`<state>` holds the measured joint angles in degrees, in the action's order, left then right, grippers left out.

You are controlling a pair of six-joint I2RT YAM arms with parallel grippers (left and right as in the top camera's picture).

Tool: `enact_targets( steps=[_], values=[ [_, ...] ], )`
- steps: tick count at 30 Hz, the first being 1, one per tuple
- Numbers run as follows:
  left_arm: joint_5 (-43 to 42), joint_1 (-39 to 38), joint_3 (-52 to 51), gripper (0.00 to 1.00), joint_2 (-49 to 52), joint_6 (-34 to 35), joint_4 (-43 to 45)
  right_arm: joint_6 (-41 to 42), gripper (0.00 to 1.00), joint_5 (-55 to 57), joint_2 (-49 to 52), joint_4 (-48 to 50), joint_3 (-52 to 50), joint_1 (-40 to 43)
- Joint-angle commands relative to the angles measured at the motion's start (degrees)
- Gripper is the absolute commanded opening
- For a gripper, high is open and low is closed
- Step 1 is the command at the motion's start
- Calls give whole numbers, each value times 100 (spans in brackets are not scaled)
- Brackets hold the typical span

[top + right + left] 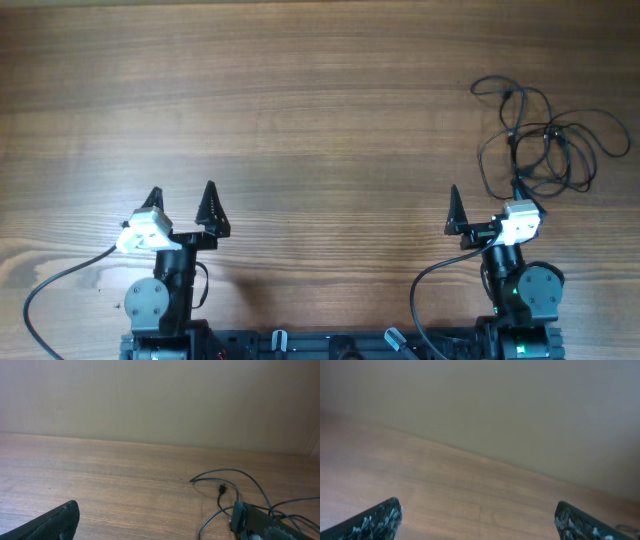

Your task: Untangle cables

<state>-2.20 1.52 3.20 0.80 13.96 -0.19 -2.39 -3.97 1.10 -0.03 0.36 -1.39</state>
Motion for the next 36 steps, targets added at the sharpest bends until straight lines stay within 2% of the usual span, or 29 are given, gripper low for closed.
enact_targets(
  steps=[1,4,8,20,36],
  values=[
    [-509,20,-289,100,-61,-973,345,105,100,94,-90,9,-7,28],
    [-748,20,-289,100,-61,-1377,254,105,99,96,-90,9,-7,28],
    [-743,20,-289,100,-61,-1399,-374,105,100,96,-90,9,-7,28],
    [-697,-17,-289,100,-61,-1051,-348,103,100,96,-90,9,-7,28],
    [-697,-17,-289,100,-52,-1051,-348,105,100,94,-90,9,-7,28]
  ],
)
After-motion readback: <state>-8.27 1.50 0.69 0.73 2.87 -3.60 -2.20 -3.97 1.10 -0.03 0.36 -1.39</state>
